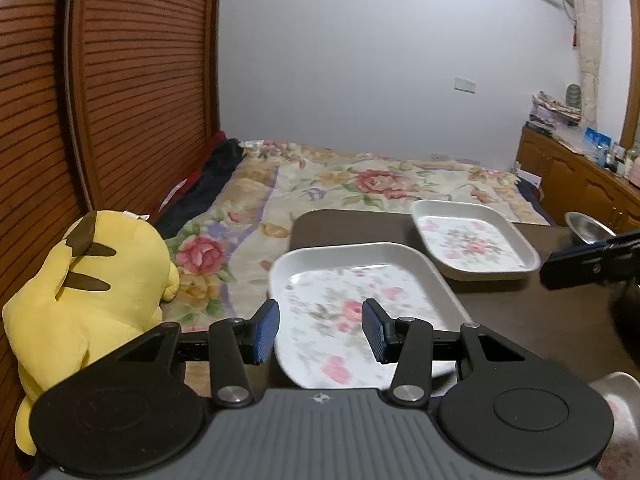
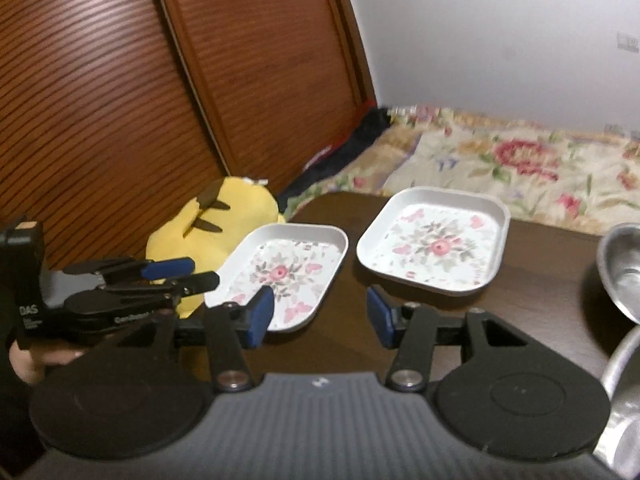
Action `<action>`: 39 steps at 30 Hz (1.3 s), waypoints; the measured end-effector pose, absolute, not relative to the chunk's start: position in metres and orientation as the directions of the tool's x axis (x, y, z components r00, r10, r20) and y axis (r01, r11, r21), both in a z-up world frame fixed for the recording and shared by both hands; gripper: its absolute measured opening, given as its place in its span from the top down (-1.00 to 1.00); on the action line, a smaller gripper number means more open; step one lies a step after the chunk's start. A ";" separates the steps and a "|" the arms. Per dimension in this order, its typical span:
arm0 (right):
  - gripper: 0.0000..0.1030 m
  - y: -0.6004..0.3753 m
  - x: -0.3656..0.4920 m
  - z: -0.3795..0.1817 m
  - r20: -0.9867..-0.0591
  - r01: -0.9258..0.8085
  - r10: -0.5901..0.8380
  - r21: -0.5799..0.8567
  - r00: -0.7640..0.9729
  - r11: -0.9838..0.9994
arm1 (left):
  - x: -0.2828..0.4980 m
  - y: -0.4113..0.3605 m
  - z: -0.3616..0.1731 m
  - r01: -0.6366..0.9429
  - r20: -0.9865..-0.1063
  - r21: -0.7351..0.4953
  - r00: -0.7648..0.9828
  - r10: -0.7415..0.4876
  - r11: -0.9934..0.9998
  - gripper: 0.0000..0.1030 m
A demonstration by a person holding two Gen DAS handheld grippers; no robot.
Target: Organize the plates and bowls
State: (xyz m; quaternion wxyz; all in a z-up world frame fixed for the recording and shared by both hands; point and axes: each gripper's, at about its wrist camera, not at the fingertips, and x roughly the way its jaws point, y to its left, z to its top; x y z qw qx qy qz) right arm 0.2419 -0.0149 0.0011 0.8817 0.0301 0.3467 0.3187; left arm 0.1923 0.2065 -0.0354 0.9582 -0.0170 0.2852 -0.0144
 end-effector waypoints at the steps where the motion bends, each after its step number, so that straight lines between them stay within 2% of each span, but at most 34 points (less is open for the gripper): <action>1: -0.03 -0.011 0.248 -0.001 -0.605 -0.538 0.583 0.283 0.543 0.794 | 0.195 0.210 -0.037 0.013 -0.548 -0.047 0.835 -0.037 0.999 0.06; 5: 0.02 0.004 0.269 -0.013 -0.642 -0.531 0.584 0.307 0.498 0.790 | 0.212 0.227 -0.047 -0.001 -0.564 -0.074 0.825 -0.041 0.997 0.13; 12: 0.09 0.027 0.291 -0.029 -0.688 -0.536 0.554 0.277 0.469 0.798 | 0.228 0.243 -0.063 0.011 -0.589 -0.132 0.803 -0.087 0.991 0.37; 18: 0.37 0.036 0.299 -0.040 -0.710 -0.537 0.546 0.276 0.446 0.797 | 0.228 0.246 -0.069 0.034 -0.593 -0.163 0.796 -0.126 0.986 0.57; 20: 0.43 0.039 0.299 -0.041 -0.714 -0.542 0.543 0.270 0.442 0.796 | 0.226 0.246 -0.070 0.045 -0.587 -0.174 0.797 -0.141 0.984 0.71; 26: 0.49 0.047 0.299 -0.047 -0.728 -0.540 0.515 0.236 0.453 0.808 | 0.220 0.244 -0.076 0.047 -0.588 -0.189 0.794 -0.152 0.981 0.76; 32: 0.73 0.048 0.300 -0.050 -0.724 -0.549 0.517 0.228 0.456 0.804 | 0.218 0.242 -0.076 0.042 -0.588 -0.180 0.797 -0.141 0.983 0.80; 39: 0.75 0.043 0.298 -0.049 -0.720 -0.542 0.531 0.254 0.447 0.801 | 0.212 0.236 -0.063 0.040 -0.585 -0.164 0.801 -0.130 0.986 0.81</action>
